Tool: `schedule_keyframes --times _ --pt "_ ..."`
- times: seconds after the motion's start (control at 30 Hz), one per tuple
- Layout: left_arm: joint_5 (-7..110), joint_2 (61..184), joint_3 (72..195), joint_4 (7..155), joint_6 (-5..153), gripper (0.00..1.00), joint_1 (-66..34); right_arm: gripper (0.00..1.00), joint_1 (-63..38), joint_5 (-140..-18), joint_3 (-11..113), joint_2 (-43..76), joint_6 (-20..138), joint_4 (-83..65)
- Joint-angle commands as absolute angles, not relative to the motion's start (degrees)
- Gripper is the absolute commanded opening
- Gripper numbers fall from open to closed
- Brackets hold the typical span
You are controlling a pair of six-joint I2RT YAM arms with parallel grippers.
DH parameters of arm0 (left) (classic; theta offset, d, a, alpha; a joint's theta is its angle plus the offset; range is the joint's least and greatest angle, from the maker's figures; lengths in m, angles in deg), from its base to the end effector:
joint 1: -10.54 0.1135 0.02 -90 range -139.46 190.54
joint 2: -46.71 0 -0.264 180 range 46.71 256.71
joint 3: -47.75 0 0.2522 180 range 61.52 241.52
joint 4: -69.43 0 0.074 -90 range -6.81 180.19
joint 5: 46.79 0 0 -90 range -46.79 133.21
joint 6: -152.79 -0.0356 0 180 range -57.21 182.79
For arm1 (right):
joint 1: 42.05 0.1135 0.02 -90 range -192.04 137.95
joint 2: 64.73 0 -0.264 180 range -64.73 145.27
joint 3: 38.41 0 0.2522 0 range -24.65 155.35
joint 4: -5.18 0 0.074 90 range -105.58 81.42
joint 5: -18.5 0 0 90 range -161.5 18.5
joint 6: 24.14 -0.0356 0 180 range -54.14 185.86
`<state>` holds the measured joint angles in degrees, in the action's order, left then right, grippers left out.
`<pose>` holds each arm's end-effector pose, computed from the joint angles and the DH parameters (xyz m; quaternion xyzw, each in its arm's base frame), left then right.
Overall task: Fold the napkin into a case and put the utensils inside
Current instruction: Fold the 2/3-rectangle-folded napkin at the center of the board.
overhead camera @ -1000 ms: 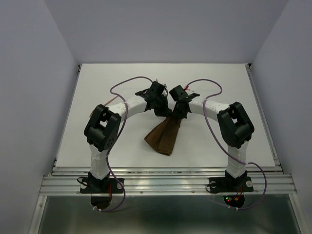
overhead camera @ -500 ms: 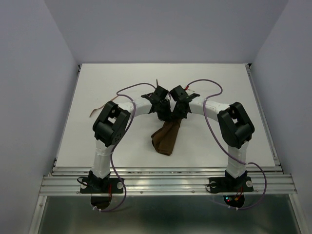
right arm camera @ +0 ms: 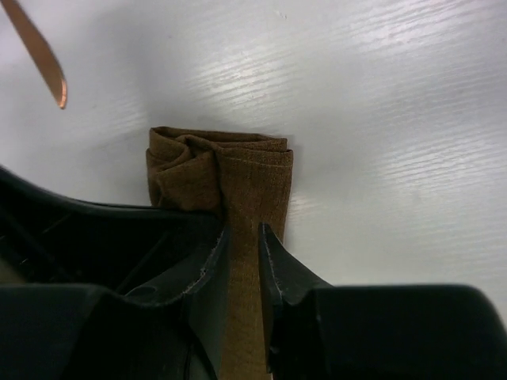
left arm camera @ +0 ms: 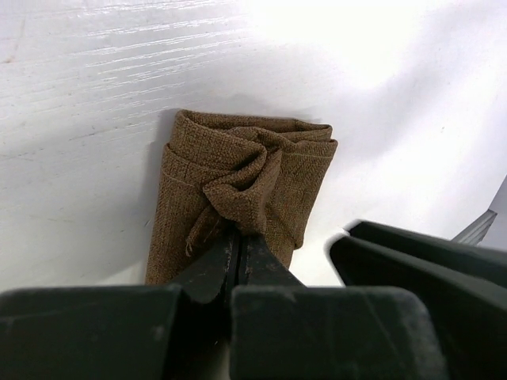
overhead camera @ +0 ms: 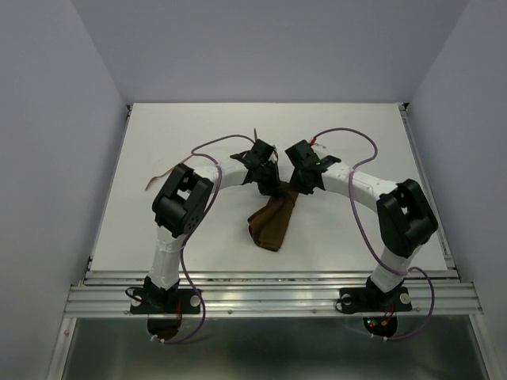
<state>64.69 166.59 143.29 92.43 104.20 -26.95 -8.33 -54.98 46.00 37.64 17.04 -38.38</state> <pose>0.3522 -0.2866 0.1597 0.0364 0.9170 -0.3611 0.1657 0.3117 0.1959 0.1986 0.1611 0.9463 0.0559 0.2748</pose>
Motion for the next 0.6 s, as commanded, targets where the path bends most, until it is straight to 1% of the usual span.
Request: schedule_keyframes --times 0.0,0.23,0.57 --pt "63.4 166.3 142.0 92.2 103.3 0.0 -27.3 0.26 -8.4 -51.0 44.7 32.2 18.5 -37.4" --pt "63.3 165.4 141.8 92.2 102.5 0.0 -27.3 0.25 -10.0 -51.2 42.6 34.4 18.9 -35.7" --pt "63.4 164.8 141.4 92.2 102.0 0.0 -27.8 0.25 -11.2 -56.8 41.1 35.3 23.3 -29.7"
